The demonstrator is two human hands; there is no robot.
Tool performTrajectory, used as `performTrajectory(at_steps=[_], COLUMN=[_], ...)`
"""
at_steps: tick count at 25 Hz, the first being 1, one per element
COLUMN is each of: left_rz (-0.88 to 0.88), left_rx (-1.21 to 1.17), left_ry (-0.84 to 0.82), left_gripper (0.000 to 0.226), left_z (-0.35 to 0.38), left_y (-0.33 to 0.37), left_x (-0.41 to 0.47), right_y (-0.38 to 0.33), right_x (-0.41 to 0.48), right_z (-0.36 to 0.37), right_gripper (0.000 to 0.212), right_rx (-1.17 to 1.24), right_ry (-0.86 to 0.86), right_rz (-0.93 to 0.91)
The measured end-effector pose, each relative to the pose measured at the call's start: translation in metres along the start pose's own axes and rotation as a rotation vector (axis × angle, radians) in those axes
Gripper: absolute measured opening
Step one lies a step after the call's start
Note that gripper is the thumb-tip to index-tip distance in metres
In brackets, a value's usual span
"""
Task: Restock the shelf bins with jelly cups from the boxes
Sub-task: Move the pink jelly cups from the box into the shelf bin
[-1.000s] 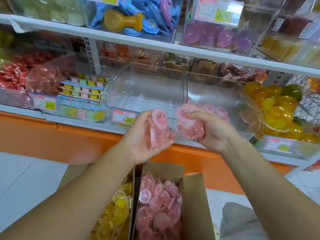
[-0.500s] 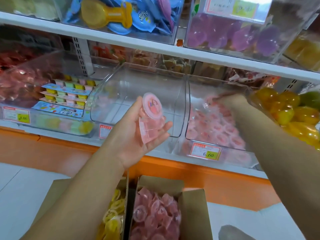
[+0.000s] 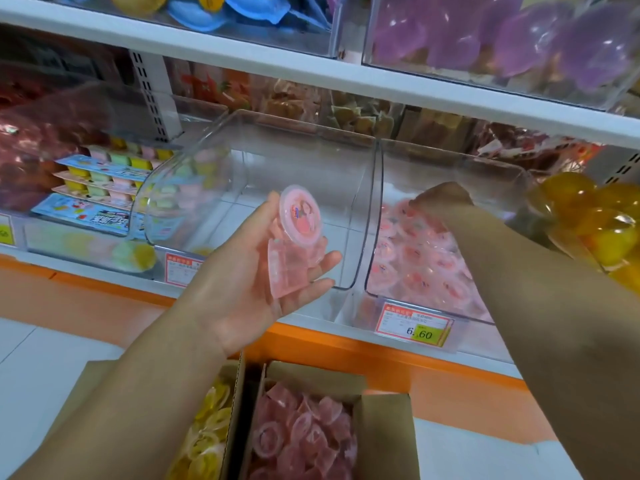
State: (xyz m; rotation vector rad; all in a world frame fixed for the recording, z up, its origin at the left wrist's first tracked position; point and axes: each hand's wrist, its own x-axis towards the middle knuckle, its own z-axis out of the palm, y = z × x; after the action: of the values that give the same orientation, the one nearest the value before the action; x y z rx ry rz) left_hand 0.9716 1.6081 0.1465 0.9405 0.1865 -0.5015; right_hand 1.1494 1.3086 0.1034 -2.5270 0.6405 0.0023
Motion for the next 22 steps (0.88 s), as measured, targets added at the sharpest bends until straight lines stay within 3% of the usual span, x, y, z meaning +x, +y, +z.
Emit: performTrajectory(at_steps=[4,7,11,13,16,22], left_rz=[-0.001,-0.002,-0.016,-0.025,-0.037,-0.048], left_rx=[0.004,-0.013,-0.008,-0.011,-0.022,-0.023], left_ry=[0.002,0.006,0.006,0.003,0.006,0.003], left_gripper=[0.053,0.05,0.052,0.053,0.052,0.052], left_z=[0.001,0.002,0.004,0.005,0.006,0.006], left_y=[-0.001,0.0,-0.002,-0.003,-0.004,-0.005], left_x=[0.001,0.0,-0.001,-0.002,-0.003,-0.002], right_y=[0.007,0.012,0.025,0.034,0.034,0.043], right_x=[0.006,0.004,-0.002,-0.003,-0.008,-0.014], right_z=[-0.008,-0.015,-0.012,-0.005,-0.002,0.003], right_gripper=[0.047,0.035,0.011,0.022,0.023,0.023], right_rx=[0.125,0.243,-0.142,-0.258,-0.31,-0.516], right_ry=[0.054,0.053,0.093,0.106,0.153,0.285], right_rz=[0.012,-0.005,-0.053,-0.15,-0.243,-0.278])
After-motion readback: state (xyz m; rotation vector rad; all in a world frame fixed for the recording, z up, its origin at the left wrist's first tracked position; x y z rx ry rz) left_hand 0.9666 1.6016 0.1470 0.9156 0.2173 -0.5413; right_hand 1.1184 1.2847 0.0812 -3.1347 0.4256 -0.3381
